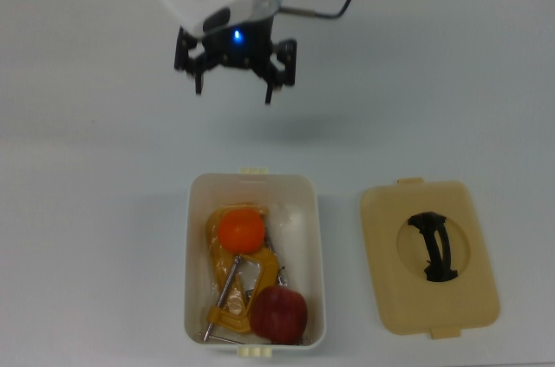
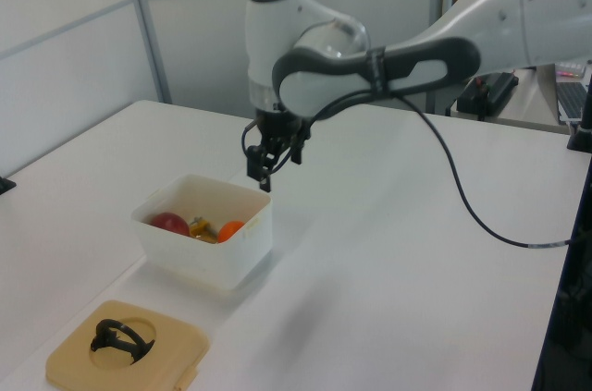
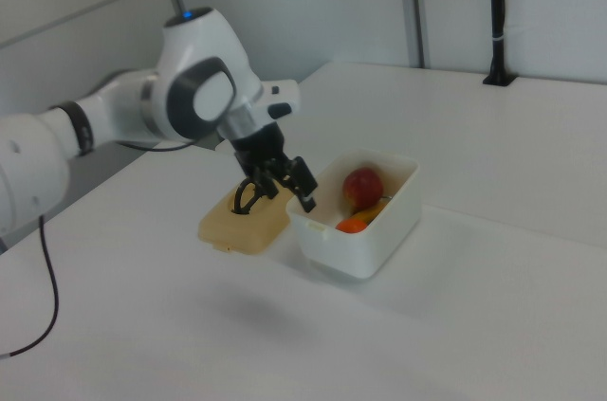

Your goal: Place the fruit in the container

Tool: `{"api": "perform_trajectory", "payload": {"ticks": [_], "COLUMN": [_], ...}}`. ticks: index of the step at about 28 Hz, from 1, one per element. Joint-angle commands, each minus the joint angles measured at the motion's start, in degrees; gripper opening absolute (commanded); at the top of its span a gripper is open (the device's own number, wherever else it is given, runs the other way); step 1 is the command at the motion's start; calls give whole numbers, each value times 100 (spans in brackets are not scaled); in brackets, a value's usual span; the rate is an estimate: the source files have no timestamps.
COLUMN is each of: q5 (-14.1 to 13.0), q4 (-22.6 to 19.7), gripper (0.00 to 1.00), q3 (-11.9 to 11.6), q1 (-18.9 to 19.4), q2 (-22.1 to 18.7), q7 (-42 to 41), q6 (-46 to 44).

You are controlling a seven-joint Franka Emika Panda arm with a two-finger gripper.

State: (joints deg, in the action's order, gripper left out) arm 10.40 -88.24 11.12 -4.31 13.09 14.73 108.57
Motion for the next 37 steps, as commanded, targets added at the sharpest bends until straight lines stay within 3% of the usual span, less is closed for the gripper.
{"api": "perform_trajectory", "payload": {"ticks": [1, 5, 8, 12, 16, 28, 33, 37], "q5": [-170, -222, -598, -741, -741, -741, -776, -645], "q4": [-123, -176, -211, -474, -808, -765, -615, -589], "gripper": [100, 100, 100, 100, 100, 100, 100, 100], "q3": [-119, -189, -382, -550, -682, -752, -893, -972], "q1": [27, 35, 71, 141, 351, 413, 405, 405], "q2": [-474, -755, -983, -1274, -1353, -1353, -1336, -1353], "q7": [-242, -532, -952, -1271, -1245, -1280, -1297, -1324], "q6": [-802, -1302, -1671, -1761, -1673, -1682, -1682, -1690]}}
